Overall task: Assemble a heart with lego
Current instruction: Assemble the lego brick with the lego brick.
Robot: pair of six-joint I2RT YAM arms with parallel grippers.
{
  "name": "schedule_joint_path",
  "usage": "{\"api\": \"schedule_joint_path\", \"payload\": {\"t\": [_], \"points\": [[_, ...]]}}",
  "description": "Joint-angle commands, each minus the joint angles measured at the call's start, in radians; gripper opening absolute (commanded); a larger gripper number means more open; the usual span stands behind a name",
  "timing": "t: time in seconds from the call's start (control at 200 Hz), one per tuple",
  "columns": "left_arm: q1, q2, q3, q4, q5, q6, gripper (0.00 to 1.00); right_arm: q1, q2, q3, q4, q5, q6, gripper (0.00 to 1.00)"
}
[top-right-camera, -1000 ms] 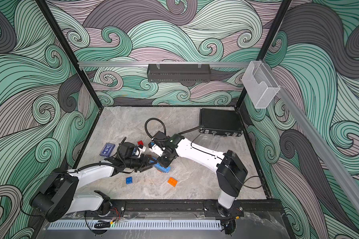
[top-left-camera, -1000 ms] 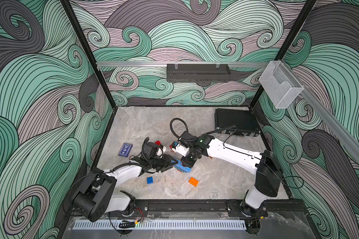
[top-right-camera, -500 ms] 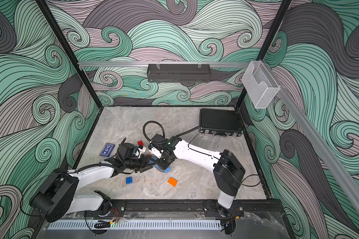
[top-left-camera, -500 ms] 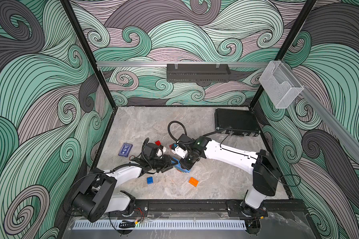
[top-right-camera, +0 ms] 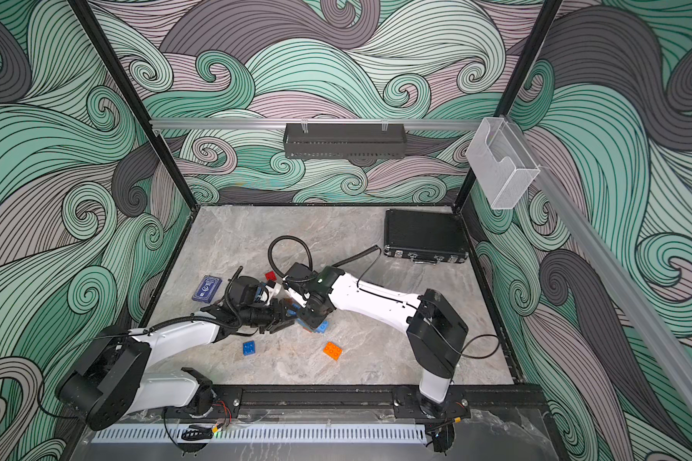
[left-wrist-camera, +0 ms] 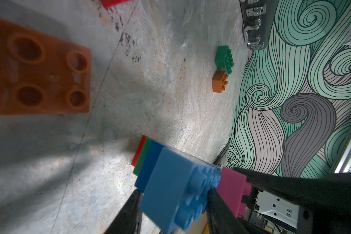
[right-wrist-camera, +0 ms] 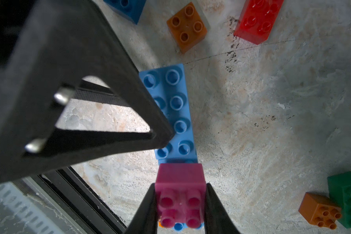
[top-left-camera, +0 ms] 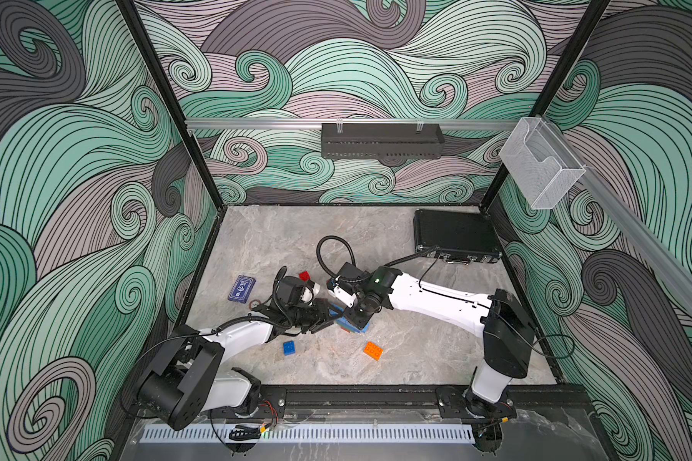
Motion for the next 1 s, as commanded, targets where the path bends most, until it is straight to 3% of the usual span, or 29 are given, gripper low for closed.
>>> {"api": "schedule_joint_path", "payload": {"t": [0.0, 0.41, 0.671, 0.851, 0.996], "points": [[-0.006, 0.002, -0.012, -0.066, -0.046, 0.01, 0.49, 0.006, 0.048, -0.013, -0.054, 0.013, -0.028, 0.27], [-0.007, -0.001, -0.023, -0.066, -0.058, 0.008, 0.49, 0.014, 0.147, 0.011, -0.121, -0.033, -0.147, 0.26], [-0.006, -0.019, -0.036, -0.07, -0.069, 0.004, 0.49, 0.013, 0.188, 0.017, -0.126, -0.016, -0.101, 0.25], [-0.006, -0.021, -0.059, -0.064, -0.082, 0.001, 0.49, 0.013, 0.209, -0.007, -0.127, 0.079, -0.083, 0.24], [-0.004, -0.036, -0.045, -0.061, -0.06, -0.009, 0.51, 0.013, 0.191, 0.016, -0.127, 0.056, -0.098, 0.24]]}}
